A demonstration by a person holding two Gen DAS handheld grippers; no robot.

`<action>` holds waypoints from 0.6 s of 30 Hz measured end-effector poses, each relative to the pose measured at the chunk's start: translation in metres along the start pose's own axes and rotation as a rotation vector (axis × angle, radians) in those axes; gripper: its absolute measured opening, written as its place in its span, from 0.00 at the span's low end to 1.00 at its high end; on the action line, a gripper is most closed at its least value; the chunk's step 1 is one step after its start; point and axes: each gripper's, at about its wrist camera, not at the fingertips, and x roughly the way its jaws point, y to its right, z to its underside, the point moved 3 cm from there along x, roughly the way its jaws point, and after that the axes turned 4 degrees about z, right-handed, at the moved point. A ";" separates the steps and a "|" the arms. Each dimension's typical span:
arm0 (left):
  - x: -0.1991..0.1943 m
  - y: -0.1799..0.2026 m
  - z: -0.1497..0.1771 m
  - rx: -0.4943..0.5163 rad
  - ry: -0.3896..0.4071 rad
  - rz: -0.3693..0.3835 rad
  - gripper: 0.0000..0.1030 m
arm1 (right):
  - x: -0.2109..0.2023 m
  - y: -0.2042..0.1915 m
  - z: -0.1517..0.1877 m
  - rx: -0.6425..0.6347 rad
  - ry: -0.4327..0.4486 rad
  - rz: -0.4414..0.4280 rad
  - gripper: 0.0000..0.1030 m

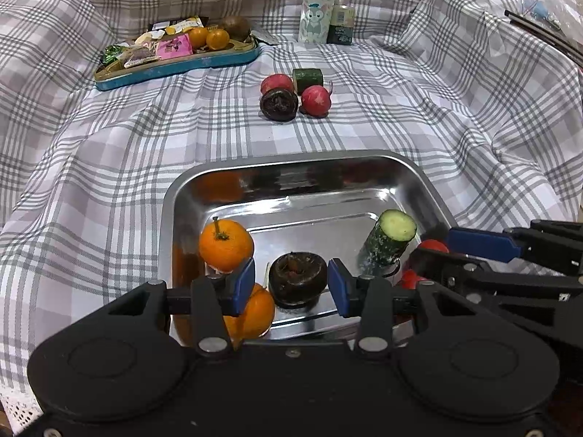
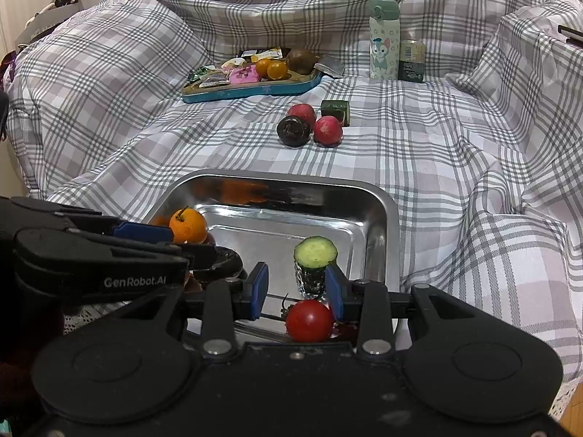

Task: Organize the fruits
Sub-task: 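Carry the dark fruit and tomato over the steel tray and release both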

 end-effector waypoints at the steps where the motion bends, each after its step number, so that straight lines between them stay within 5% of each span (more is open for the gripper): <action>1: 0.000 0.000 0.001 -0.003 -0.002 -0.001 0.49 | 0.000 0.000 0.000 0.000 0.000 0.000 0.35; 18: 0.010 -0.033 -0.054 -0.030 0.086 -0.074 0.50 | 0.030 0.018 -0.045 0.024 0.080 0.036 0.35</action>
